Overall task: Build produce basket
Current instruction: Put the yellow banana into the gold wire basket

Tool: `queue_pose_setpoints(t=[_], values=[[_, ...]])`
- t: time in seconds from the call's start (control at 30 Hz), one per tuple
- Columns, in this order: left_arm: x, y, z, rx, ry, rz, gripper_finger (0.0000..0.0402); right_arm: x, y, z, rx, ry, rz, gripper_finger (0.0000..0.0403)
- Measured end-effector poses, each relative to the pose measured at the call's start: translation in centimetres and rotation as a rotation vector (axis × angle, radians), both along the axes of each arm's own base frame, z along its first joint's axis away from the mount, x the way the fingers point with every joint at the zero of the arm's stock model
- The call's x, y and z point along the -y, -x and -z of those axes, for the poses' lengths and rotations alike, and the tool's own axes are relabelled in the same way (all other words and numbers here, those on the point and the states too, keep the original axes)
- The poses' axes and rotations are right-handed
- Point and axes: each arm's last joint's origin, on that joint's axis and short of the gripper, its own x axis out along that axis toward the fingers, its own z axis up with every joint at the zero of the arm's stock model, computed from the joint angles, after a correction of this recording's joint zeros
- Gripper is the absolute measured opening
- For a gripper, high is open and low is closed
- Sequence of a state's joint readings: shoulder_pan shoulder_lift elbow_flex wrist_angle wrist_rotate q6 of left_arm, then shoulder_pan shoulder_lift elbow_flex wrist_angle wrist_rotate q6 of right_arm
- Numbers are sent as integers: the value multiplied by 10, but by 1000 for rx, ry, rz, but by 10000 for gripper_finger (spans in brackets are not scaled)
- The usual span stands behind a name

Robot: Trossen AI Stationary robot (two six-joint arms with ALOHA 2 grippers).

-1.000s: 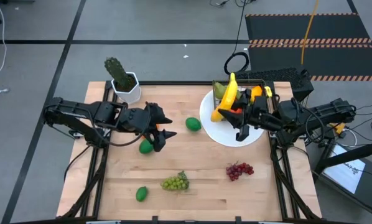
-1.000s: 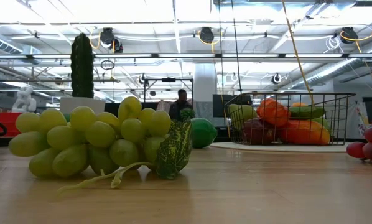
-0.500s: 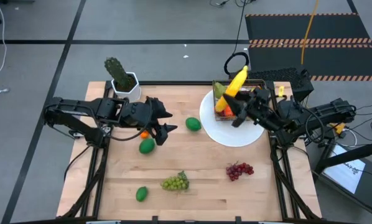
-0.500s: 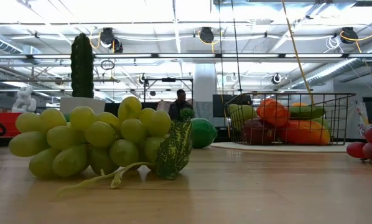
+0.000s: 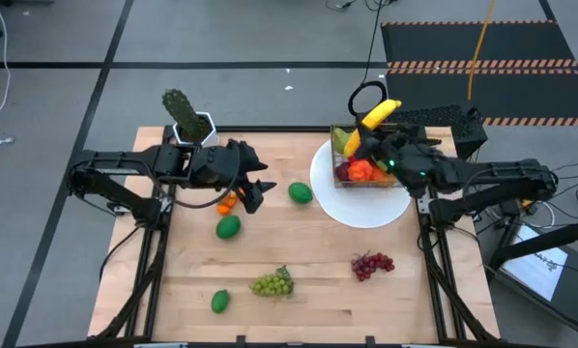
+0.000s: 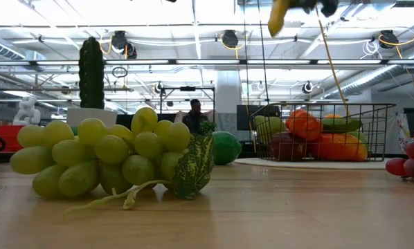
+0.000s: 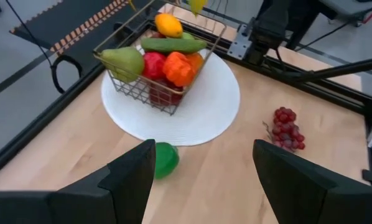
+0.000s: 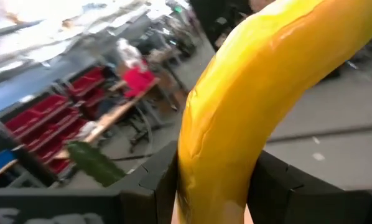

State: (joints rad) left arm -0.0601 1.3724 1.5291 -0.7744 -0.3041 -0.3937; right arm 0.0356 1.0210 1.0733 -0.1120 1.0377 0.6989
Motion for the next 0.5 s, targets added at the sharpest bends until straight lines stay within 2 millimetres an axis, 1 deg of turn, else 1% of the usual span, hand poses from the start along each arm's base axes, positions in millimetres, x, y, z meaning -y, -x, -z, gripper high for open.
queue_pose_setpoints(t=[0.23, 0.43, 0.5], values=[[-18, 0, 0, -9, -2, -12, 271, 38, 2, 27, -16, -233, 61, 144], [-35, 1, 0, -19, -1, -12, 271, 78, -8, 55, -114, -405, 71, 144], [-41, 1, 0, -19, 6, -22, 271, 90, -12, 65, -123, -462, 86, 144]])
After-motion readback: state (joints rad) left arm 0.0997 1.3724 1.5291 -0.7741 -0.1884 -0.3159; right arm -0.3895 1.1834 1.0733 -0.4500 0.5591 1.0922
